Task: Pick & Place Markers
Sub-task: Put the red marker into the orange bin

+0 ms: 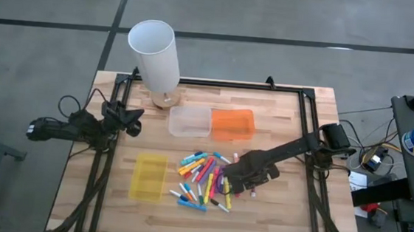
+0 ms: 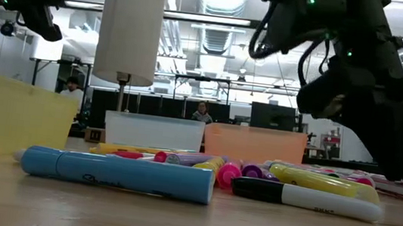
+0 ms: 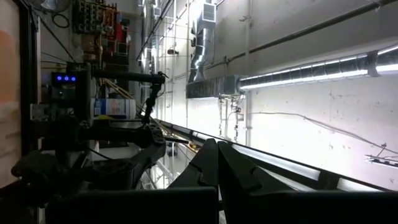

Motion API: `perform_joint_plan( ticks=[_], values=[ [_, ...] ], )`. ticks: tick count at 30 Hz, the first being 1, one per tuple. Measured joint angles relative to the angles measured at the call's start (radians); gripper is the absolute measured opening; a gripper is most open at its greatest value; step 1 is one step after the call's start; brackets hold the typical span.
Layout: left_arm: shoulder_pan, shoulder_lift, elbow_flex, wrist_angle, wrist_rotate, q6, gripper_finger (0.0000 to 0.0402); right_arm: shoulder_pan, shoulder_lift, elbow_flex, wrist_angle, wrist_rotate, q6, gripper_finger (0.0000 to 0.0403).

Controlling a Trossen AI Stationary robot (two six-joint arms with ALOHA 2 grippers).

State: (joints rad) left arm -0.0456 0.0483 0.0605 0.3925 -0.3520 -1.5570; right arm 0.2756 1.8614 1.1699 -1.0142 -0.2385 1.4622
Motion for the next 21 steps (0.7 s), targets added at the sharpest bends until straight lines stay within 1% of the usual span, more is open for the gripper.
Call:
perform_joint_plan(
  ticks=[4, 12, 15, 21],
  values=[
    [0.000, 0.000, 0.000, 0.000, 0.015, 0.000, 0.0000, 0.000, -0.001, -0.029, 0.010, 0.002, 0.001, 0.0123],
    [0.000, 0.000, 0.000, 0.000, 0.019, 0.000, 0.0000, -0.002, -0.003, -0.083, 0.111, -0.001, 0.004, 0.0111],
    [0.000, 0.000, 0.000, -0.001, 0.019, 0.000, 0.0000, -0.002, -0.005, -0.089, 0.120, -0.005, -0.006, 0.0096],
    [0.000, 0.000, 0.000, -0.003, 0.019, 0.001, 0.0000, -0.005, -0.005, -0.069, 0.110, -0.009, -0.081, 0.0050]
  ],
)
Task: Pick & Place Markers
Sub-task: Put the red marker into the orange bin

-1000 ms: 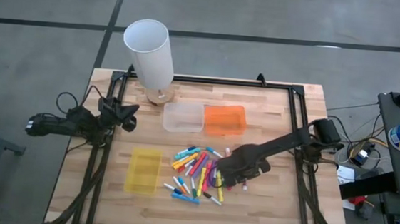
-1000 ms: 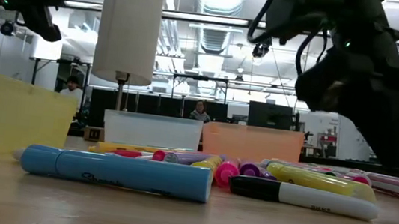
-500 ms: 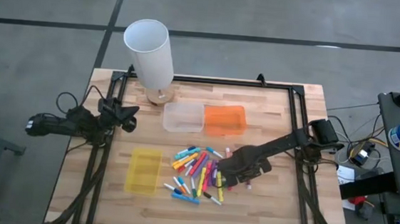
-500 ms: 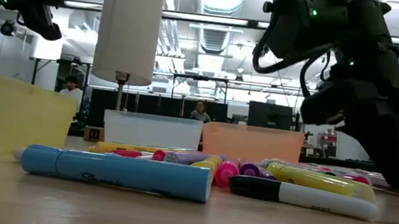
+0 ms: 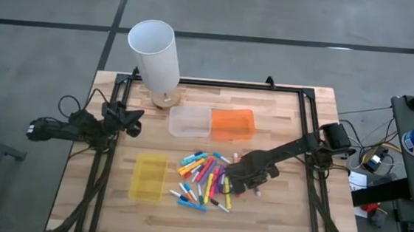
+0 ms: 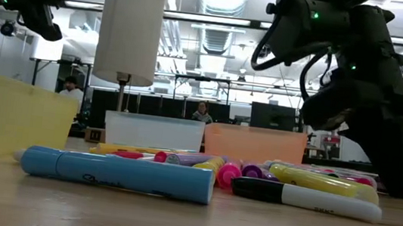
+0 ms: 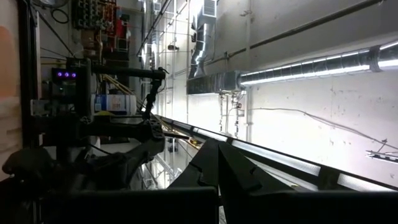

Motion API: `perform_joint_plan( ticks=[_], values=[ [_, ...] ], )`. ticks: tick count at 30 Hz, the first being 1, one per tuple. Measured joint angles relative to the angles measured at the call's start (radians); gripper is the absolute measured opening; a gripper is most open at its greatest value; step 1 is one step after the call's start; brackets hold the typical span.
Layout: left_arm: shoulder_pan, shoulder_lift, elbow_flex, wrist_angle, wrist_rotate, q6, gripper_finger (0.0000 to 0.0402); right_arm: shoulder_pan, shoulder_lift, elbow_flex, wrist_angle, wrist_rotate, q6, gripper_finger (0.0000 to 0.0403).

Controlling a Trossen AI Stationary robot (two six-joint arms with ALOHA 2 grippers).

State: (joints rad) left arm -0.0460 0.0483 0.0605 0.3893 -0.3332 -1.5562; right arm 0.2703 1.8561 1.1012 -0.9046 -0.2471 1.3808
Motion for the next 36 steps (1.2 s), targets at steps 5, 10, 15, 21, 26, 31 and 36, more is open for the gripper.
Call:
perform_joint_plan(
  ticks=[5, 10, 15, 21, 26, 31, 36],
  values=[
    [-0.001, 0.000, 0.000, 0.000, 0.000, 0.000, 0.0000, 0.000, -0.017, 0.041, -0.070, -0.006, -0.043, 0.0050],
    [-0.001, 0.000, 0.000, -0.002, 0.000, 0.000, 0.0000, 0.000, -0.050, 0.083, -0.194, 0.017, -0.089, 0.0051],
    [-0.001, 0.000, 0.000, -0.004, 0.000, 0.000, 0.0000, -0.002, -0.081, 0.131, -0.267, 0.085, -0.172, 0.0051],
    [-0.001, 0.000, 0.000, -0.005, 0.000, 0.000, 0.0000, -0.014, -0.103, 0.204, -0.321, 0.175, -0.306, 0.0052],
    [0.000, 0.000, 0.000, -0.005, 0.000, 0.000, 0.0000, -0.057, -0.105, 0.277, -0.371, 0.251, -0.478, 0.0053],
    [0.000, 0.000, 0.000, -0.005, 0.000, -0.004, 0.0000, -0.125, -0.105, 0.333, -0.374, 0.362, -0.723, 0.0053],
    [0.000, 0.000, 0.000, -0.004, 0.000, -0.018, 0.0000, -0.225, -0.105, 0.389, -0.373, 0.477, -0.927, 0.0054]
  ],
)
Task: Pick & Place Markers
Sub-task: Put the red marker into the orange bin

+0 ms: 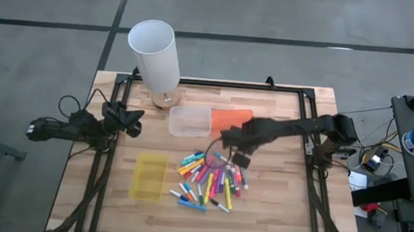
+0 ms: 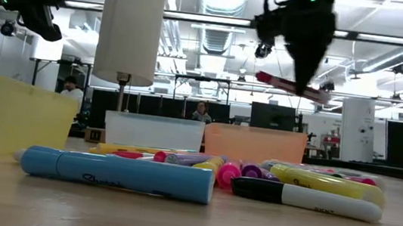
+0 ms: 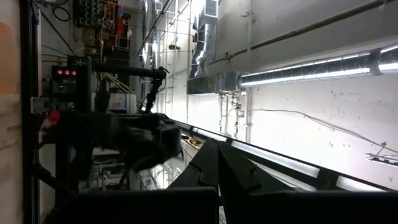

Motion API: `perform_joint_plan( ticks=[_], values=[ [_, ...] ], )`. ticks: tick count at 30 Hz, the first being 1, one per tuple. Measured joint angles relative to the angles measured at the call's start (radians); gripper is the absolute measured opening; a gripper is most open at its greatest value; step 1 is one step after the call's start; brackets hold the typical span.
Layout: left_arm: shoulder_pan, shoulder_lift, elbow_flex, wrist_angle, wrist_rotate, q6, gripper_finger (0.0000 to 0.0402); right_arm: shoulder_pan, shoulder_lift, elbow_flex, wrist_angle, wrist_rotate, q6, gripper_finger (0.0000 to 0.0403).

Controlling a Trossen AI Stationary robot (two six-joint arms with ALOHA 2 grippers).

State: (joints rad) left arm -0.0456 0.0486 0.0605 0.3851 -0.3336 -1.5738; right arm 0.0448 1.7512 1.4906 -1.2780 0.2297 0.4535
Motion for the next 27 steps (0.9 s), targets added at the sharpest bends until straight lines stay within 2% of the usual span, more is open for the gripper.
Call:
perform_joint_plan(
  ticks=[4, 8, 14, 19, 27],
  values=[
    [0.000, 0.000, 0.000, 0.000, 0.000, 0.000, 0.0000, -0.104, 0.000, 0.022, 0.005, 0.064, -0.191, 0.0054],
    [0.000, 0.000, 0.000, -0.001, 0.000, 0.000, 0.0000, -0.208, 0.000, 0.020, 0.038, 0.069, -0.387, 0.0054],
    [0.000, 0.000, 0.000, -0.002, 0.000, 0.004, 0.0000, -0.325, 0.032, 0.017, 0.187, 0.061, -0.620, 0.0054],
    [0.000, 0.000, 0.000, -0.003, 0.000, 0.005, 0.0000, -0.363, 0.072, 0.016, 0.222, 0.057, -0.745, 0.0054],
    [0.000, 0.000, 0.000, -0.004, -0.001, 0.017, 0.0000, -0.364, 0.149, 0.014, 0.257, 0.030, -0.846, 0.0054]
  ],
)
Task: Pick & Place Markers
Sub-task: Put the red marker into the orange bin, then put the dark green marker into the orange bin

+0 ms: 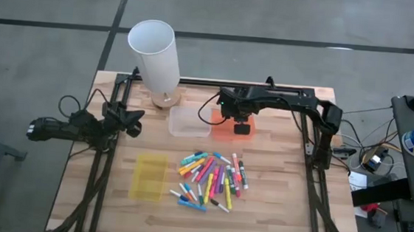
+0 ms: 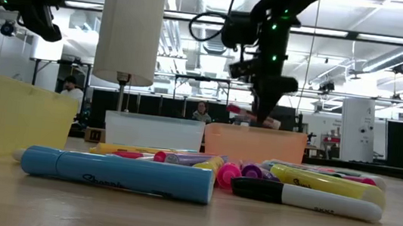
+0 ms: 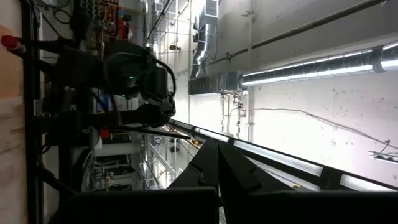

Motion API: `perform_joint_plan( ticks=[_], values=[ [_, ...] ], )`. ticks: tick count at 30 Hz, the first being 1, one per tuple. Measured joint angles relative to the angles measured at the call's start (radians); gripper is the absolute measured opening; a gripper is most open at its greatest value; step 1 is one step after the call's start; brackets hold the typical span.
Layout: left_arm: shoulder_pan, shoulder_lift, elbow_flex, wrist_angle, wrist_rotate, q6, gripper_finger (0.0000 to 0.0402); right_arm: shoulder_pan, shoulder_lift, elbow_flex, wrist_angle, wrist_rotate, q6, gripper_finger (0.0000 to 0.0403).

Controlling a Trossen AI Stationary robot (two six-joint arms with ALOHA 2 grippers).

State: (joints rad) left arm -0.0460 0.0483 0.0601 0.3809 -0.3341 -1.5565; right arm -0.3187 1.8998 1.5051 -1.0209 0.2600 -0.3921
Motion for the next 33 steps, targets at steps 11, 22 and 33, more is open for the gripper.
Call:
perform_joint_plan(
  ticks=[11, 22, 33],
  values=[
    [-0.001, 0.000, 0.000, 0.000, -0.001, 0.002, 0.0000, 0.000, 0.109, 0.004, 0.004, 0.001, -0.029, 0.0073],
    [-0.001, 0.000, 0.000, 0.000, 0.000, 0.008, 0.0000, 0.000, 0.103, 0.006, 0.015, -0.007, -0.004, 0.0116],
    [0.000, 0.000, 0.000, 0.000, 0.000, 0.009, 0.0000, 0.005, -0.010, 0.006, -0.118, -0.069, 0.347, 0.0125]
  ],
)
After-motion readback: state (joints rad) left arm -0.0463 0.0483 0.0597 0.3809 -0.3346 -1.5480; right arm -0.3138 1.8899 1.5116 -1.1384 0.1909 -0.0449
